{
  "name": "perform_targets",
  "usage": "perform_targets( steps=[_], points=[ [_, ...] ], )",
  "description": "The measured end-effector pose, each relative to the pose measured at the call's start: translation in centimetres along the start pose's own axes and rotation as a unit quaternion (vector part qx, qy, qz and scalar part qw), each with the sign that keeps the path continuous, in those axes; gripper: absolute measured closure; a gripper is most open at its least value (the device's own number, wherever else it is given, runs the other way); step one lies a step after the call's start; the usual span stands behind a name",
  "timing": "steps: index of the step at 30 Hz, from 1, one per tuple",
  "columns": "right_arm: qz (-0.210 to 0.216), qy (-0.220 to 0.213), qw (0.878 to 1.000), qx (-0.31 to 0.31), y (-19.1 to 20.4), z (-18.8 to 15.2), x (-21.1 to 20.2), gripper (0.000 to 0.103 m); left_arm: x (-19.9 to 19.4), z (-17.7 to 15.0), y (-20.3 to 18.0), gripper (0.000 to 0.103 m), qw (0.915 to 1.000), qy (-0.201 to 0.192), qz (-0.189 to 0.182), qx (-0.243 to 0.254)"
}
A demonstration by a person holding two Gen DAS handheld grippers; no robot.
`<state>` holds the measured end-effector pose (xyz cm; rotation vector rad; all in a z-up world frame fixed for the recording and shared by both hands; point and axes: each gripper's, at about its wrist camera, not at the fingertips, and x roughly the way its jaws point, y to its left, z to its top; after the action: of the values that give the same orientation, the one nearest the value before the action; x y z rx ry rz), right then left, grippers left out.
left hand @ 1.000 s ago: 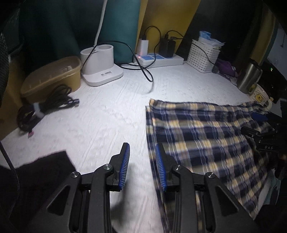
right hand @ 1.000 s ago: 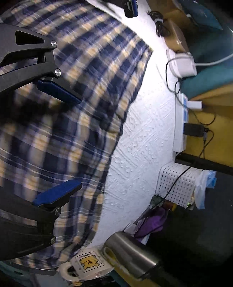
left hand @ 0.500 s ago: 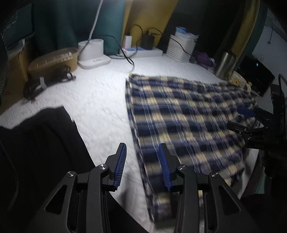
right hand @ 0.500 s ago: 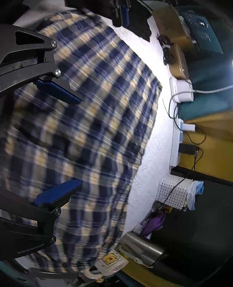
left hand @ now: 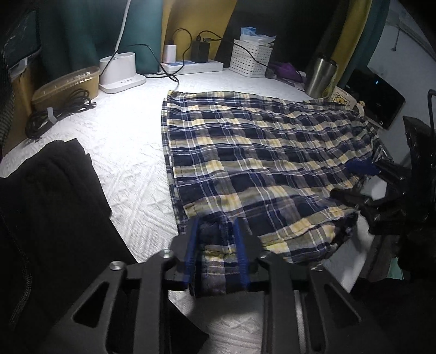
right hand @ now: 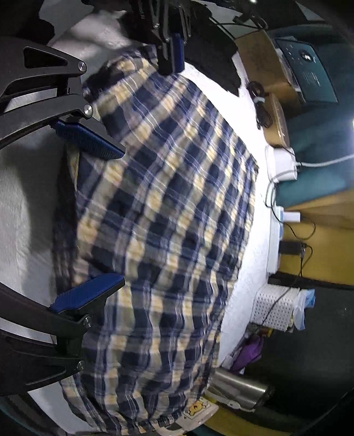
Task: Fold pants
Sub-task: 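Smooth the folded pants with the right gripper while the left gripper grasps the hem, then open the left gripper and move it along the plaid pants edge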
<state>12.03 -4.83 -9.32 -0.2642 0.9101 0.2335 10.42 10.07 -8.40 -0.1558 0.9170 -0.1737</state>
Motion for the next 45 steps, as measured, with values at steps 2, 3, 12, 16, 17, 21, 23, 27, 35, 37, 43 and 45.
perform_targets(
  steps=[2, 3, 12, 16, 17, 21, 23, 27, 35, 37, 43, 45],
  points=[
    [0.006, 0.003, 1.000, -0.005, 0.5, -0.4, 0.0, 0.016, -0.1, -0.3, -0.1, 0.093, 1.0000, -0.002, 0.005, 0.002],
    [0.008, 0.004, 1.000, -0.006, 0.7, -0.7, 0.1, 0.016, -0.2, -0.4, -0.1, 0.095, 1.0000, -0.003, 0.007, 0.003],
    [0.020, 0.007, 1.000, -0.019, 2.1, -1.9, -0.4, 0.016, -1.9, -1.3, 0.5, 0.101, 0.9991, -0.026, 0.034, -0.005],
    [0.019, 0.006, 1.000, -0.020, 2.2, -2.1, -0.5, 0.016, -2.2, -1.6, 0.7, 0.102, 0.9987, -0.026, 0.044, -0.006],
    [0.019, 0.006, 1.000, -0.020, 2.2, -2.2, -0.6, 0.016, -2.3, -1.7, 0.8, 0.102, 0.9985, -0.027, 0.047, -0.007],
    [0.018, 0.006, 1.000, -0.022, 2.3, -2.4, -0.7, 0.016, -2.5, -1.7, 1.3, 0.103, 0.9986, -0.015, 0.050, -0.013],
    [0.022, 0.000, 1.000, -0.021, 2.1, -2.3, -1.0, 0.016, -2.6, -1.5, 1.6, 0.103, 0.9984, -0.014, 0.046, -0.031],
    [0.015, -0.016, 1.000, -0.010, 1.2, -2.0, -1.9, 0.016, -2.6, -0.7, 1.6, 0.077, 0.9981, -0.020, 0.032, -0.049],
    [-0.021, -0.027, 0.999, 0.024, -2.5, -1.9, -2.5, 0.016, -0.6, -0.1, 1.0, 0.043, 0.9983, -0.010, 0.023, -0.052],
    [-0.027, -0.025, 0.999, 0.031, -3.5, -1.9, -2.4, 0.016, -0.1, -0.1, 0.9, 0.061, 0.9986, -0.007, 0.030, -0.043],
    [-0.024, -0.021, 0.999, 0.038, -4.4, -2.0, -1.8, 0.016, 0.0, -0.4, 1.5, 0.099, 0.9982, -0.010, 0.043, -0.042],
    [-0.019, -0.017, 0.999, 0.035, -4.3, -1.9, -1.4, 0.016, 0.0, -0.6, 1.9, 0.099, 0.9977, -0.008, 0.047, -0.047]
  ],
)
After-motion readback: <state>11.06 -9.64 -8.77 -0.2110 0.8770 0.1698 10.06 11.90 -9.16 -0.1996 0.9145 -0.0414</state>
